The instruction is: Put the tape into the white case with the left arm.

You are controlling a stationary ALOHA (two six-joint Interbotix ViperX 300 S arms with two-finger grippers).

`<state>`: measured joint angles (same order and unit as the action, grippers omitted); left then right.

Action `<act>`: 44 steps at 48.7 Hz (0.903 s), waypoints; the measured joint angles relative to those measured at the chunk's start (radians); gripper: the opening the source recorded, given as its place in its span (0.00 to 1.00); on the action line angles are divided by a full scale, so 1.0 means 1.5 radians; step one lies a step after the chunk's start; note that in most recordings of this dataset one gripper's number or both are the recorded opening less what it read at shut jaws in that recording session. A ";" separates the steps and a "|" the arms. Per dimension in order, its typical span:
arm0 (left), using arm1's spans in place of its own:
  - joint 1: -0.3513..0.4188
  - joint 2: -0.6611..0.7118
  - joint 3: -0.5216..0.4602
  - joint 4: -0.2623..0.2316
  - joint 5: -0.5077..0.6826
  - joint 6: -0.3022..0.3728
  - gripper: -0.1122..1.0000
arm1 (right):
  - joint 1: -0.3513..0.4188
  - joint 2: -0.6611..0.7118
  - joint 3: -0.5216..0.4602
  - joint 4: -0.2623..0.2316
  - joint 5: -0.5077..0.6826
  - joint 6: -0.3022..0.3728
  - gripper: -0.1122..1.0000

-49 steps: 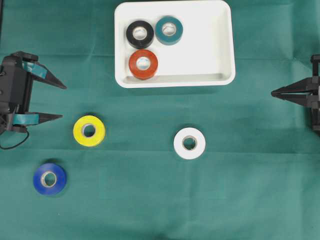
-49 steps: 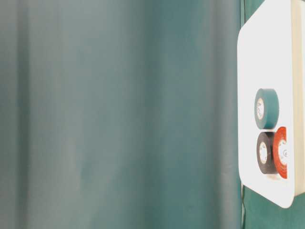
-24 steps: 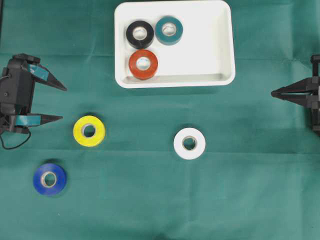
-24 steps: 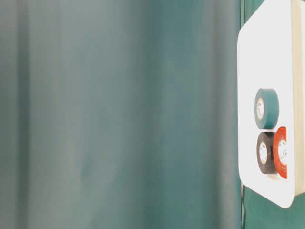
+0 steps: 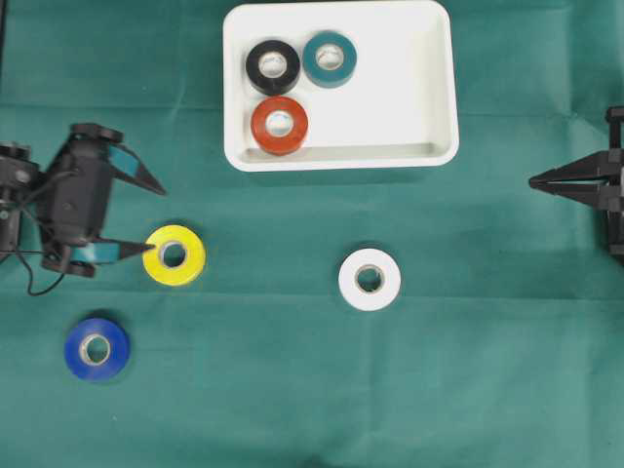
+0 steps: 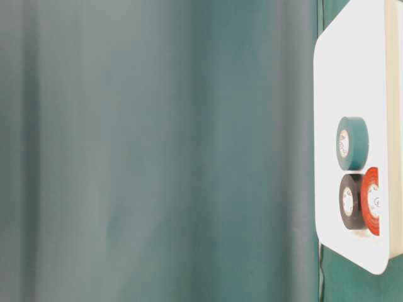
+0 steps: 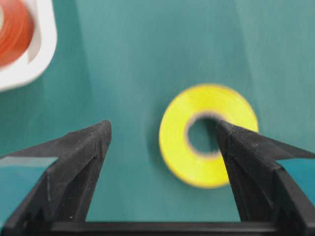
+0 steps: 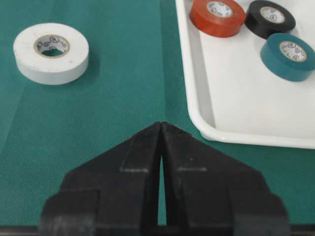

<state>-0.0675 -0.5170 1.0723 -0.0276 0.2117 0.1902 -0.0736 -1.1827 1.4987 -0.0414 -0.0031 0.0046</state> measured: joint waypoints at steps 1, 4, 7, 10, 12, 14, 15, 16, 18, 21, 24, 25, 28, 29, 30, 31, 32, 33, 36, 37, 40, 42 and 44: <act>-0.003 0.010 -0.007 0.001 -0.002 0.000 0.87 | 0.000 0.000 0.000 0.000 0.000 0.000 0.02; -0.013 0.043 -0.029 0.000 -0.008 0.000 0.87 | 0.000 0.000 0.000 0.000 0.000 0.000 0.02; -0.019 0.072 -0.049 0.000 -0.011 0.000 0.87 | 0.000 0.000 0.000 0.000 0.000 0.000 0.02; -0.025 0.101 -0.070 0.001 -0.012 0.000 0.87 | 0.000 0.000 0.000 0.000 0.000 -0.001 0.02; -0.027 0.118 -0.083 0.001 -0.012 0.000 0.87 | 0.000 0.000 0.000 0.000 0.001 0.000 0.02; -0.029 0.138 -0.098 0.001 -0.012 0.000 0.87 | 0.001 0.000 0.000 0.000 0.000 0.000 0.02; -0.030 0.148 -0.106 0.000 -0.012 0.000 0.87 | 0.000 0.001 0.000 0.000 0.000 0.000 0.02; -0.031 0.156 -0.112 0.000 -0.012 0.000 0.87 | 0.000 0.001 0.000 0.000 0.000 0.000 0.02; -0.034 0.174 -0.127 0.000 -0.013 0.000 0.87 | 0.000 0.000 0.001 0.000 0.000 0.000 0.02; -0.037 0.199 -0.146 0.000 -0.013 0.000 0.87 | 0.000 0.000 0.000 0.000 0.000 0.000 0.02; -0.043 0.226 -0.167 0.001 -0.014 0.000 0.87 | 0.000 0.000 0.000 0.000 0.000 0.000 0.02; -0.046 0.234 -0.174 0.001 -0.015 0.000 0.87 | 0.000 0.000 0.000 0.000 0.000 -0.001 0.02; -0.053 0.263 -0.200 0.000 -0.016 0.000 0.87 | 0.000 0.001 0.000 0.000 0.000 0.000 0.02; -0.055 0.270 -0.208 0.001 -0.016 0.000 0.87 | 0.000 0.000 0.001 0.000 0.000 0.000 0.02; -0.057 0.278 -0.214 0.000 -0.016 0.000 0.87 | 0.000 0.001 0.000 0.000 0.000 0.000 0.02; -0.060 0.285 -0.221 0.001 -0.016 0.000 0.87 | 0.000 0.000 0.000 0.000 0.000 0.000 0.02; -0.061 0.292 -0.228 0.001 -0.016 0.000 0.87 | 0.000 0.000 0.000 0.000 0.000 0.000 0.02; -0.063 0.300 -0.235 0.001 -0.016 0.000 0.87 | 0.000 0.000 0.001 0.000 0.000 0.000 0.02; -0.066 0.323 -0.258 0.001 -0.016 0.000 0.87 | 0.000 0.000 0.000 0.000 0.000 0.000 0.02; -0.067 0.330 -0.264 0.001 -0.016 0.000 0.87 | 0.000 0.000 0.000 0.000 0.000 0.000 0.02; -0.069 0.350 -0.281 0.001 -0.017 0.000 0.87 | 0.000 0.000 0.000 0.000 0.000 0.000 0.02; -0.071 0.363 -0.292 0.001 -0.017 0.000 0.87 | 0.000 0.000 0.000 0.000 0.000 0.000 0.02; -0.072 0.374 -0.304 0.000 -0.017 0.000 0.87 | 0.000 0.000 0.000 0.000 0.000 -0.001 0.02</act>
<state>-0.1749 0.0445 0.6167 -0.0276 0.1856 0.1902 -0.0736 -1.1827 1.4987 -0.0414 -0.0031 0.0031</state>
